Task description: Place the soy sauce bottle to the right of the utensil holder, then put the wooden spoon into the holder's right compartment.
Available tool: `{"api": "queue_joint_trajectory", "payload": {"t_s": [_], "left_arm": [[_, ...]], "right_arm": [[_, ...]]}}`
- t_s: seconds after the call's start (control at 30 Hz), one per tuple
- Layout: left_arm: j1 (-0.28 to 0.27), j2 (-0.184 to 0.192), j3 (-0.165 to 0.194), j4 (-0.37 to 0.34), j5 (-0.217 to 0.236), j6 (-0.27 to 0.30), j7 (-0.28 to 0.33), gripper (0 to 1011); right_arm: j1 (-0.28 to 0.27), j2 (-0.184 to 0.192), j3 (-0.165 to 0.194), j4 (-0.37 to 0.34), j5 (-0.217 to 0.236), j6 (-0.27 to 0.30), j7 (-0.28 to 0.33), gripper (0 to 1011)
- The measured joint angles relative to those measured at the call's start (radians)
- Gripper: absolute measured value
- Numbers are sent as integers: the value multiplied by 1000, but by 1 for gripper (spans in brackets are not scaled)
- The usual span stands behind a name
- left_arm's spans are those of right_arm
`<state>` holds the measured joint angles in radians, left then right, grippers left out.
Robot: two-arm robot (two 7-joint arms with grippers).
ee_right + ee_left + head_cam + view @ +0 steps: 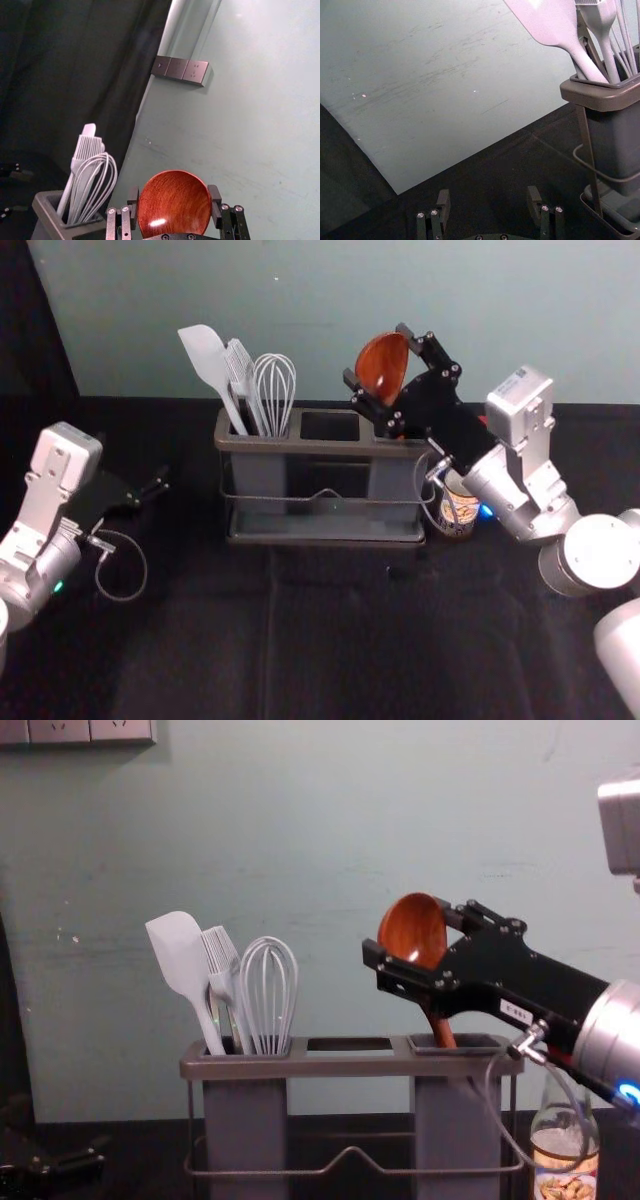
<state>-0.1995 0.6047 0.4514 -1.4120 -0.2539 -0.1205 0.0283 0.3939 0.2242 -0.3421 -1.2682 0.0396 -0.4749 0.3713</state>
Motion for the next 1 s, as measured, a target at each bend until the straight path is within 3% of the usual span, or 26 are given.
{"api": "queue_joint_trajectory", "payload": {"t_s": [0.4,0.67,1.0], "left_arm": [[0,0,0,0,0,0,0,1005],[0,0,0,0,0,0,0,1005],[0,0,0,0,0,0,0,1005]], "right_arm": [[-32,3,16,-32,-9,-2,-16,840],[-34,-3,23,-46,-9,-2,-22,1002],[-70,0,38,-126,-9,21,-39,1004]]}}
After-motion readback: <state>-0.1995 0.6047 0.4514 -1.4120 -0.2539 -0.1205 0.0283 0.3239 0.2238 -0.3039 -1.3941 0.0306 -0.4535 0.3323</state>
